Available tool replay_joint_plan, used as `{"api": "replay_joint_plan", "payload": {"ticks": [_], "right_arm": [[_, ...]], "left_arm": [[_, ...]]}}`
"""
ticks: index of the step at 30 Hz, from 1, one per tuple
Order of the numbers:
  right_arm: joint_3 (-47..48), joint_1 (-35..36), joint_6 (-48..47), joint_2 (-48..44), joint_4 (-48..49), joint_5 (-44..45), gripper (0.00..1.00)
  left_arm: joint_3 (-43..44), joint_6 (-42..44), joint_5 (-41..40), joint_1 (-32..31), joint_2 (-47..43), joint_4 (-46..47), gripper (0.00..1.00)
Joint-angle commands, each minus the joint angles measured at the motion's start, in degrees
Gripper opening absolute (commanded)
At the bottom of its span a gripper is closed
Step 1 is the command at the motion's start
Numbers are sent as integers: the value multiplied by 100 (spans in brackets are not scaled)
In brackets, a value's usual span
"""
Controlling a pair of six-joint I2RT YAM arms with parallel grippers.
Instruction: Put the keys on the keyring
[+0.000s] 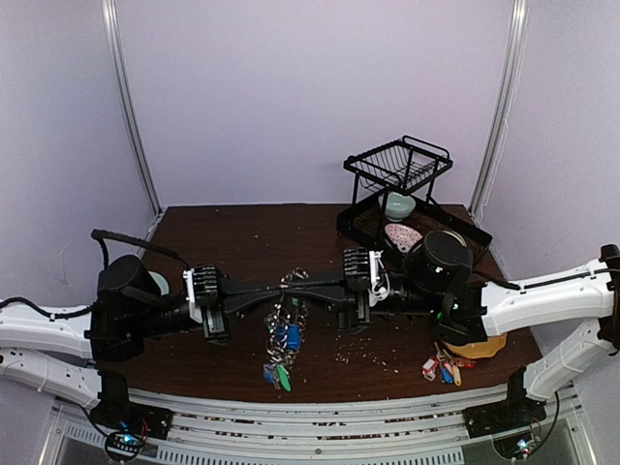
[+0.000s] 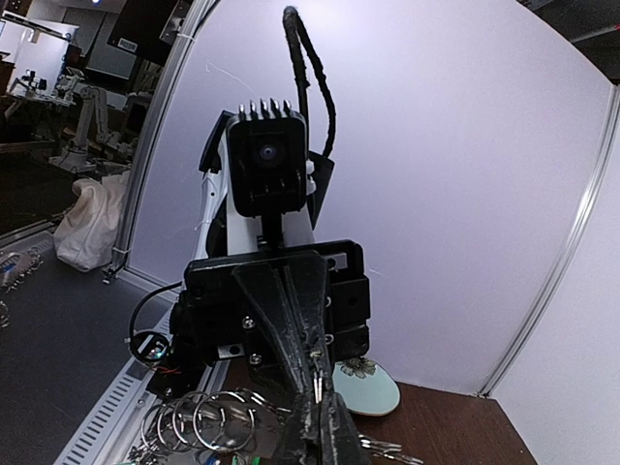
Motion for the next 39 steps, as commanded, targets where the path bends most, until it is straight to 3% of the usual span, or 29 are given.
{"api": "replay_joint_plan", "payload": {"ticks": [1,7,9,13,19,22,28,31,35,39], "right_arm": [[229,172,-211,168,-89,155,0],[212,176,-252,93,-227,206,0],[264,170,-326,73,-454,289,9],[350,156,-554,-47,-965,470,17],[513,82,-800,-392,-2126,894,19],[720,-167,-49,-250,-2768,1012,20],[759,-463,1349,152,-3717,1631,24],[971,-598,2154,637,-4091,1852,26],[1509,-439,2321,1451,-4546,1893,30],[2323,-128,2526,2442,-4546,1523,22]], "left_arm": [[-10,0,-240,-5,-24,367,0],[-32,241,-474,-8,-155,180,0],[40,356,-498,-8,-155,-1,0],[239,787,-681,-9,-132,-613,0],[324,1241,-1273,0,-13,-1216,0],[635,590,-1681,149,276,-1740,0],[534,-1977,-3061,479,-135,-2670,0],[154,-3103,-3266,770,-143,-3030,10],[-123,-4275,-2976,1192,76,-3470,24],[-345,-4553,-2541,1819,103,-3540,39]]}}
